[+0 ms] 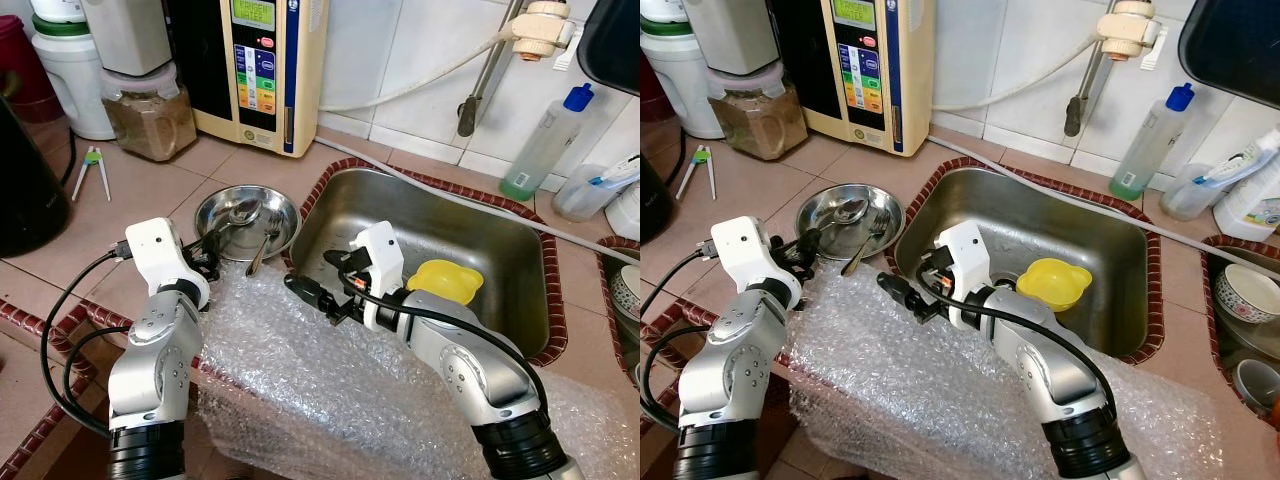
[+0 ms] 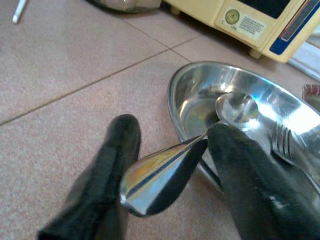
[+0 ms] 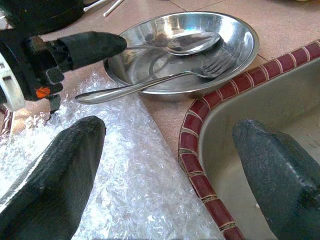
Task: Kitchen organization
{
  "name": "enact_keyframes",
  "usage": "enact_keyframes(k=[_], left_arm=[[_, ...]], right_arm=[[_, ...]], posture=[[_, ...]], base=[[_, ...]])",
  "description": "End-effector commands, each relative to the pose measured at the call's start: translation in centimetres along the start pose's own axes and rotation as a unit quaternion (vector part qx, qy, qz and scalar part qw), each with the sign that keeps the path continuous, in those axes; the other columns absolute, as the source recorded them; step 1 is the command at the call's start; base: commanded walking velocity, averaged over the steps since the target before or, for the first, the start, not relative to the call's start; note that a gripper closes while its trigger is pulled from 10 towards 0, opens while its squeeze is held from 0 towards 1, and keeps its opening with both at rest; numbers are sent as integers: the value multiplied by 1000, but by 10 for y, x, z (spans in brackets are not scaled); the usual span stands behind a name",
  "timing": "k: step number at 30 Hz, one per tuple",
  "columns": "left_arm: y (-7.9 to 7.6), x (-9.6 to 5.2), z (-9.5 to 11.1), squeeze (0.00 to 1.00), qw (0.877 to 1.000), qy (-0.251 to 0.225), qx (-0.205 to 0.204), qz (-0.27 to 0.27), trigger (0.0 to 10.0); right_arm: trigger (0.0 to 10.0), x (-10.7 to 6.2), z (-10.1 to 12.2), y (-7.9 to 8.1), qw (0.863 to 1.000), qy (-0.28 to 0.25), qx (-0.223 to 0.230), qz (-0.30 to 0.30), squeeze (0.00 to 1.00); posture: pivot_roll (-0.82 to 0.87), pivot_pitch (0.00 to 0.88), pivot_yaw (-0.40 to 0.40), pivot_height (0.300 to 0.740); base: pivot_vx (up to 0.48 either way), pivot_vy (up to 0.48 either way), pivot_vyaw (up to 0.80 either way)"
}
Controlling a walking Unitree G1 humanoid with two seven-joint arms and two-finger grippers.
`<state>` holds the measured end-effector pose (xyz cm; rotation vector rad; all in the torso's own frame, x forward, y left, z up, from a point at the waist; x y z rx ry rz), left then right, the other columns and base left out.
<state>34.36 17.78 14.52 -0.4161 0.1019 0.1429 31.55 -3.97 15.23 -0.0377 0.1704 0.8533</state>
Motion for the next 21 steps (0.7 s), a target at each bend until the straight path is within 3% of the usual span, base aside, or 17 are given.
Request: enact_keyframes(k=[1,17,21], left_arm=[[-2,1,3,0,1000,-2,-1,0,0],[-1,2,12,0,1000,-14,-25,13,0],[-4,4,26,0,998,-34,-56,14,0]], right_arm=[[10000,1,2,-1,1000,0,-5,-1,0],[10000,4,1,-2,1000,2,-5,-5,0],[10000,5,1,-4,1000,3,-6,-11,0]], posture=[[151,74,-55,740],[155,76,-57,740],[156,78,-57,740]], base=[[0,0,0],[0,0,0],[0,0,0]])
Point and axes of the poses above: a point about 5 cm out from each wrist's last joint towards the gripper, its own x axis pointing out of the wrist towards the gripper, its own z axis along the axis of the wrist's last joint, y = z × x, the point moved 3 cm from there along x, pointing out of the wrist towards the gripper, and after that the axes turned 8 degrees about -x, right-handed, at the moved point
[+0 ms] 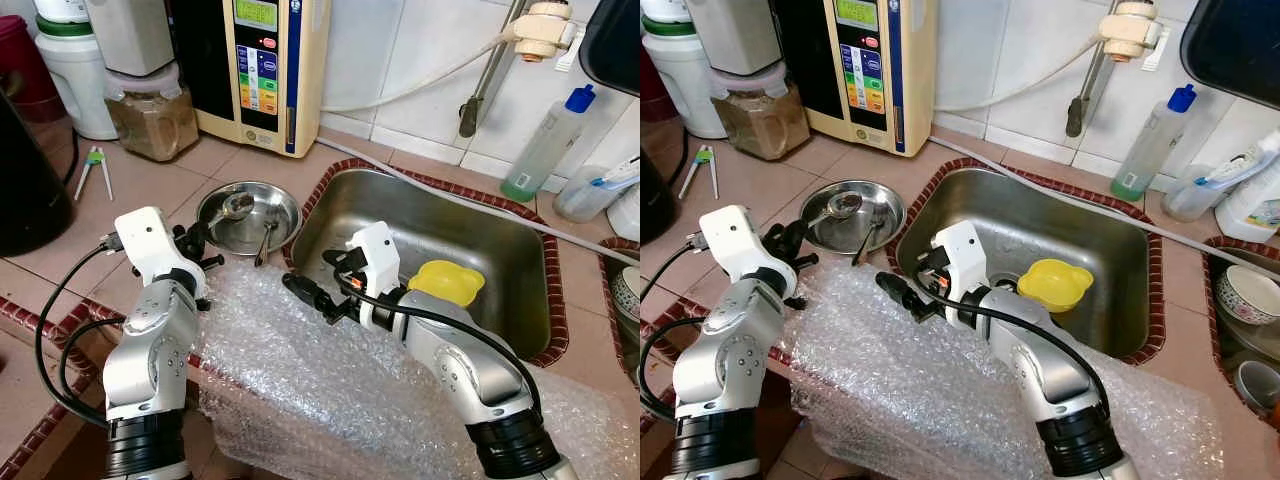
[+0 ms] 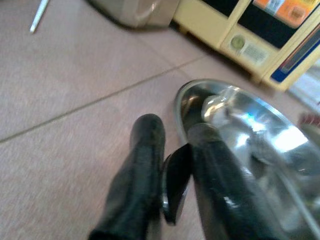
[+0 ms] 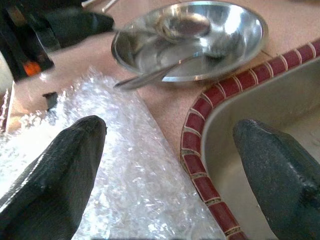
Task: Kitchen organization
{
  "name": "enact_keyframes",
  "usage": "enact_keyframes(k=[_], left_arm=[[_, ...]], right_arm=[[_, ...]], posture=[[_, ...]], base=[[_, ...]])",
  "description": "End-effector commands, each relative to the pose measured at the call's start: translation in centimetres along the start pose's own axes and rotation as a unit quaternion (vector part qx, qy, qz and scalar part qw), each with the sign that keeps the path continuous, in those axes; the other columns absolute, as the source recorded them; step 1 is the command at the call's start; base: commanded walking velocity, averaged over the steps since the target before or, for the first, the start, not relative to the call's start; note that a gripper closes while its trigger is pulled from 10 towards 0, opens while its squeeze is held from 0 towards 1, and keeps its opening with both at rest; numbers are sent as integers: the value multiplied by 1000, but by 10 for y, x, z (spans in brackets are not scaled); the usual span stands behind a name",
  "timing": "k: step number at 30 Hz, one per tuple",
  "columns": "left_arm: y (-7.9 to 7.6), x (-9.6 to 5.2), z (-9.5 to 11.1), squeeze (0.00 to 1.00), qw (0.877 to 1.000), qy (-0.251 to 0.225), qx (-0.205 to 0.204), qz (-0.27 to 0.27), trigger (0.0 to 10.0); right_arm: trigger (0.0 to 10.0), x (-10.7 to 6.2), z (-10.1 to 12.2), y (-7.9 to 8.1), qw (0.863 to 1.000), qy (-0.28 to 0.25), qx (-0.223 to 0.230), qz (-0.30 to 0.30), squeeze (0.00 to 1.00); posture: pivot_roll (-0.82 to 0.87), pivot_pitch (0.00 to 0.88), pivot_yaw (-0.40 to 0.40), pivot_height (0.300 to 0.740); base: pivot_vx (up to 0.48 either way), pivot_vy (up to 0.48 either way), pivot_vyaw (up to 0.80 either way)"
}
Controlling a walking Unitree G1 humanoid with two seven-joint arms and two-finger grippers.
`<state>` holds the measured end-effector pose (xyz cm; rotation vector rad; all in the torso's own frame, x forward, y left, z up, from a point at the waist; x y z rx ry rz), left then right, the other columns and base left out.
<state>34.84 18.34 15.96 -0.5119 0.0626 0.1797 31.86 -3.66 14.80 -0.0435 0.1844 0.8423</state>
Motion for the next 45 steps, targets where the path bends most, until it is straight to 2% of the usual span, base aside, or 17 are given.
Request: enact_keyframes(k=[1,6,15,17,18,19,22,23,26,30,32,34,36,39,42,43,45], left_arm=[[-4,1,14,0,1000,-22,-9,1,0],[-8,0,26,0,998,-51,-21,-14,0],[-26,-2,30,0,994,-52,20,-93,0],[-35,-3,42,0,987,-81,52,-129,0],[-35,-3,42,0,987,-81,52,-129,0],[-51,-8,48,0,975,-94,71,-187,0],[-68,-15,48,0,962,-89,59,-251,0],[-77,-19,45,0,955,-77,49,-282,0],[-80,-20,44,0,952,-71,44,-293,0],[-95,-31,33,0,937,-41,14,-345,0],[-100,-36,28,0,930,-27,0,-368,0],[-105,-41,23,0,923,-11,-18,-385,0],[-109,-44,18,0,918,4,-34,-396,0],[-114,-47,13,0,913,16,-45,-406,0],[-123,-55,5,0,898,41,-54,-435,0],[-123,-55,5,0,898,41,-54,-435,0],[-127,-58,1,0,892,53,-57,-444,0]], right_arm=[[10000,0,4,-4,1000,-5,-6,-6,0],[10000,0,4,-5,1000,-5,-6,-8,0],[10000,1,4,-7,1000,-6,-6,-13,0],[10000,1,5,-9,1000,-8,-3,-19,0],[10000,1,5,-9,1000,-8,-3,-19,0],[10000,1,6,-12,1000,-12,2,-29,0],[10000,1,10,-20,998,-27,14,-54,0],[10000,1,15,-30,995,-44,35,-83,0],[10000,1,18,-34,993,-51,45,-97,0],[10000,-5,26,-58,972,-100,147,-157,0],[10000,-8,32,-64,959,-130,189,-165,0],[10000,-10,39,-70,939,-169,247,-168,0],[10000,-10,42,-70,929,-183,281,-158,0],[10000,-8,45,-68,920,-192,311,-142,0],[10000,-4,50,-64,915,-199,326,-129,0],[10000,-4,50,-64,915,-199,326,-129,0],[10000,-2,56,-64,907,-216,340,-126,0]], posture=[[156,78,-58,740],[155,79,-57,740],[154,78,-58,740],[155,77,-60,740],[155,77,-60,740],[156,78,-61,740],[154,78,-63,740],[153,78,-63,740],[153,78,-63,740],[150,79,-66,740],[150,80,-67,740],[149,81,-69,740],[149,82,-70,740],[149,82,-70,740],[144,82,-72,740],[144,82,-72,740],[142,82,-71,740]], base=[[0,0,0],[0,0,0],[0,0,0],[0,0,0],[0,0,0],[0,0,0],[0,0,0],[0,0,0],[0,0,0],[0,0,0],[0,0,0],[0,0,0],[0,0,0],[0,0,0],[0,0,0],[0,0,0],[0,0,0]])
Point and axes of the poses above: a point about 5 cm out from each wrist's last joint towards the gripper, its own x axis pointing out of the wrist towards the gripper, its own z axis along the axis of the wrist's last joint, y = z × x, the point moved 3 cm from there along x, pointing out of the wrist towards the gripper, and after that the axes turned 8 degrees about -x, right-handed, at the moved point
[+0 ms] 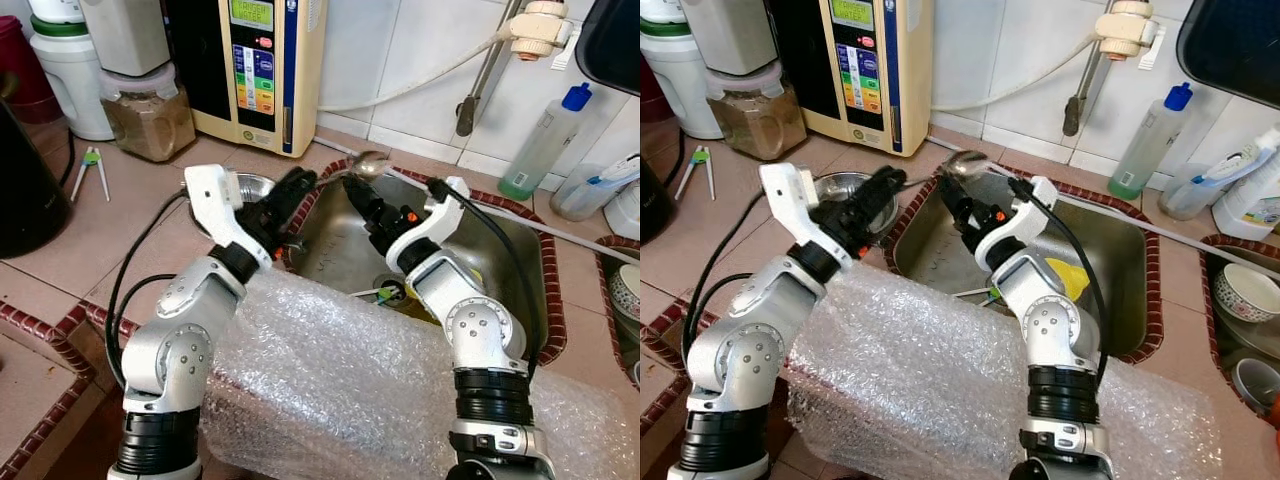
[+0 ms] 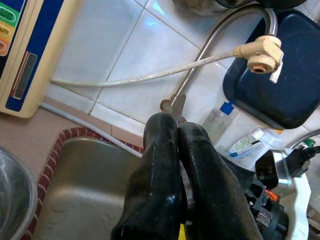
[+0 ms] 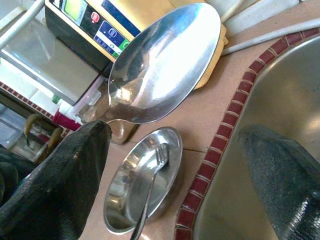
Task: Kitchen organization
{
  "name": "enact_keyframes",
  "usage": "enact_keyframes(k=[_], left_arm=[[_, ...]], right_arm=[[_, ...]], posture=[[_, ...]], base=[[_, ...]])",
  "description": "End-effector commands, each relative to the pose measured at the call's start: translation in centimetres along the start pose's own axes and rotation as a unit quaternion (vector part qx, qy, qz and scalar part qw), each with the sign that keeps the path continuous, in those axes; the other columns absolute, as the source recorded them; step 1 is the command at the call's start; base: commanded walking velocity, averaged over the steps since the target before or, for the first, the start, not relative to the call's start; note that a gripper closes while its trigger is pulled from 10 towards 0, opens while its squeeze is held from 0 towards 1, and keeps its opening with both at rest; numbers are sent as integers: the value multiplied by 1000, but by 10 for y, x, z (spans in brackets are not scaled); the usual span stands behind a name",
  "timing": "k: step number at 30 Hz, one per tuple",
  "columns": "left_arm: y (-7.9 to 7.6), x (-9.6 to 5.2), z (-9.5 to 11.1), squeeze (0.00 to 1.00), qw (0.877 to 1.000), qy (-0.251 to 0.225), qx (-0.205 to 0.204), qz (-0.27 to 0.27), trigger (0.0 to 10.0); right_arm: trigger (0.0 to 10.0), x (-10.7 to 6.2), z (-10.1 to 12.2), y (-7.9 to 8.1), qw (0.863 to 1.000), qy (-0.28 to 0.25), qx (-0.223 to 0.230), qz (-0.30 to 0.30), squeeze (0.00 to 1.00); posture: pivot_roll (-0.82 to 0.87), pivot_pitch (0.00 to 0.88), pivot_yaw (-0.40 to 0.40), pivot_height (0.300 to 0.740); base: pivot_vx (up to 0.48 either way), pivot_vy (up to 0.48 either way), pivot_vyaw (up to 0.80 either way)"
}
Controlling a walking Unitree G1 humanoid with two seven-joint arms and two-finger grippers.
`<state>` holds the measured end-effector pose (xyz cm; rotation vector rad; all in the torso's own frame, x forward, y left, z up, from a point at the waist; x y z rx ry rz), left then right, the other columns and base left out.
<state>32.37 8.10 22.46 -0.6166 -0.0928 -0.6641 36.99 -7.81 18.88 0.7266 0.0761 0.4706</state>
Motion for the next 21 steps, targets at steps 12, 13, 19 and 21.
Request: enact_keyframes(k=[12,13,19,21], left_arm=[[-4,3,0,0,1000,0,0,-8,0],[-2,3,1,0,1000,-1,-4,-5,0],[-5,4,-3,0,1000,5,-14,-9,0],[-7,5,-4,0,1000,7,-11,-12,0]], right_arm=[[10000,-2,3,18,998,5,23,66,0],[10000,-4,3,18,997,7,28,73,0],[10000,-17,7,38,984,4,59,168,0],[10000,-19,9,41,981,-1,63,181,0]], posture=[[148,78,-78,740],[148,78,-78,740],[142,74,-75,740],[144,73,-74,740]], base=[[0,0,0],[0,0,0],[0,0,0],[0,0,0]])
Point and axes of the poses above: a point about 5 cm out from each wrist's last joint towards the gripper, its own x axis pointing out of the wrist towards the gripper, its own z axis along the axis of the wrist's last joint, y = z × x, the point moved 3 cm from there along x, pointing out of the wrist towards the gripper, and after that the axes turned 8 degrees about -x, right-handed, at the moved point
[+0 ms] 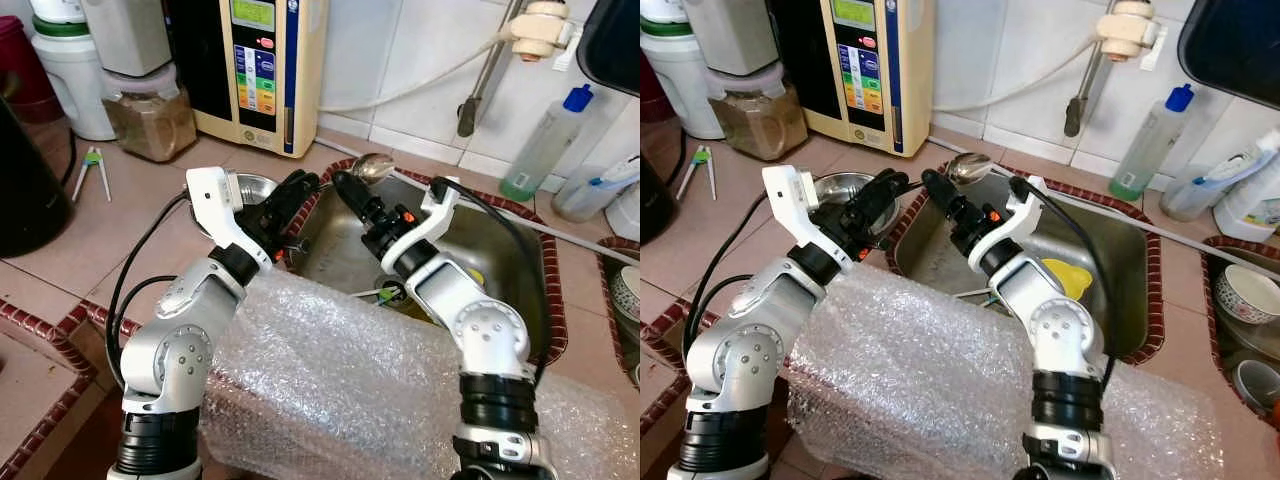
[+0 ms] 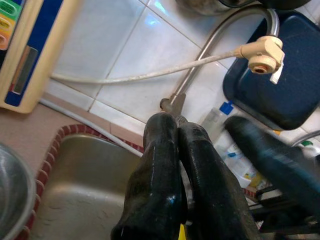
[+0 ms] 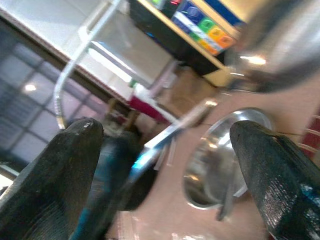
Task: Kitchen organization
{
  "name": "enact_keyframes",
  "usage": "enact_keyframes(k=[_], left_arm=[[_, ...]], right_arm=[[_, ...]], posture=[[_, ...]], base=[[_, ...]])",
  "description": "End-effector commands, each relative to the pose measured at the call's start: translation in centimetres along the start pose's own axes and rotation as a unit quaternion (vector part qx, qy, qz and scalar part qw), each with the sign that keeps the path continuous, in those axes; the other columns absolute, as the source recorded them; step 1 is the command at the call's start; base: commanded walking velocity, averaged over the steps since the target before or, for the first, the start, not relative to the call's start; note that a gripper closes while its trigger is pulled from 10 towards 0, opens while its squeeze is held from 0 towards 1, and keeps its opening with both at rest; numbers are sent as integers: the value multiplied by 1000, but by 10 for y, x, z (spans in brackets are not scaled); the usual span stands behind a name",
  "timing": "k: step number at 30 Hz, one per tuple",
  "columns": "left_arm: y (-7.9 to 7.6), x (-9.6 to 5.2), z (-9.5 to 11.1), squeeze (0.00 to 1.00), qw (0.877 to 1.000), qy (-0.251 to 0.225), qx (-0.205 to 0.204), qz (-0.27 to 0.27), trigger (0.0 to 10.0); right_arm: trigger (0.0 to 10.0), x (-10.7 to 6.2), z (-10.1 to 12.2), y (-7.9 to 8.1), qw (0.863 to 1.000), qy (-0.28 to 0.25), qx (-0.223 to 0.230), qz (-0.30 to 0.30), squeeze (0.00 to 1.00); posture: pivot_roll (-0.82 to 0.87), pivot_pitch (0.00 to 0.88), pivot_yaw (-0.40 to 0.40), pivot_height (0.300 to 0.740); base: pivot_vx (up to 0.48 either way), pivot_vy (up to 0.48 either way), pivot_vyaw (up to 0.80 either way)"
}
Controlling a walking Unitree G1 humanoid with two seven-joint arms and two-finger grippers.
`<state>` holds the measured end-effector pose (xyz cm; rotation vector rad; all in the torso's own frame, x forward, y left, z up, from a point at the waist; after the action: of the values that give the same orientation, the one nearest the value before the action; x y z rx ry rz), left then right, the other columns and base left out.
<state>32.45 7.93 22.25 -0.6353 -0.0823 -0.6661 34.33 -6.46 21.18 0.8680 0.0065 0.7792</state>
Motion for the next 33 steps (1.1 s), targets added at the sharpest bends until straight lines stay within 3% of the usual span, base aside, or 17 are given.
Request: enact_keyframes(k=[1,8,15,16,17,25,33], left_arm=[[-8,4,-2,0,1000,6,2,-15,0],[-21,6,-1,0,999,4,-16,-46,0],[-25,7,-2,0,999,7,-15,-51,0],[-25,7,-2,0,999,8,-15,-51,0],[-25,6,-3,0,998,9,-16,-52,0],[-24,5,-4,0,999,12,-16,-50,0],[-22,5,-5,0,999,15,-12,-46,0]], right_arm=[[10000,-2,6,9,1000,-9,-3,28,0],[10000,6,0,-1,1000,-16,23,-2,0],[10000,22,4,-17,997,-41,1,-66,0],[4549,24,7,-18,996,-49,1,-70,0],[0,28,11,-17,996,-59,3,-72,0],[0,37,18,-14,994,-77,-6,-74,0],[0,32,20,-22,992,-85,-17,-95,0]], posture=[[144,73,-74,740],[147,75,-71,740],[153,77,-70,740],[155,77,-70,740],[156,77,-70,740],[158,75,-72,740],[152,75,-70,740]], base=[[0,0,0],[0,0,0],[0,0,0],[0,0,0],[0,0,0],[0,0,0],[0,0,0]])
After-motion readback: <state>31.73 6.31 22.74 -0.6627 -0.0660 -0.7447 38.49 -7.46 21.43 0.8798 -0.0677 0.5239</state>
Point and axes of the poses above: a point about 5 cm out from each wrist's last joint towards the gripper, its own x axis pointing out of the wrist towards the gripper, its own z axis along the axis of the wrist's last joint, y = z × x, the point moved 3 cm from there along x, pointing out of the wrist towards the gripper, and after that the axes turned 8 degrees about -x, right-handed, at the moved point
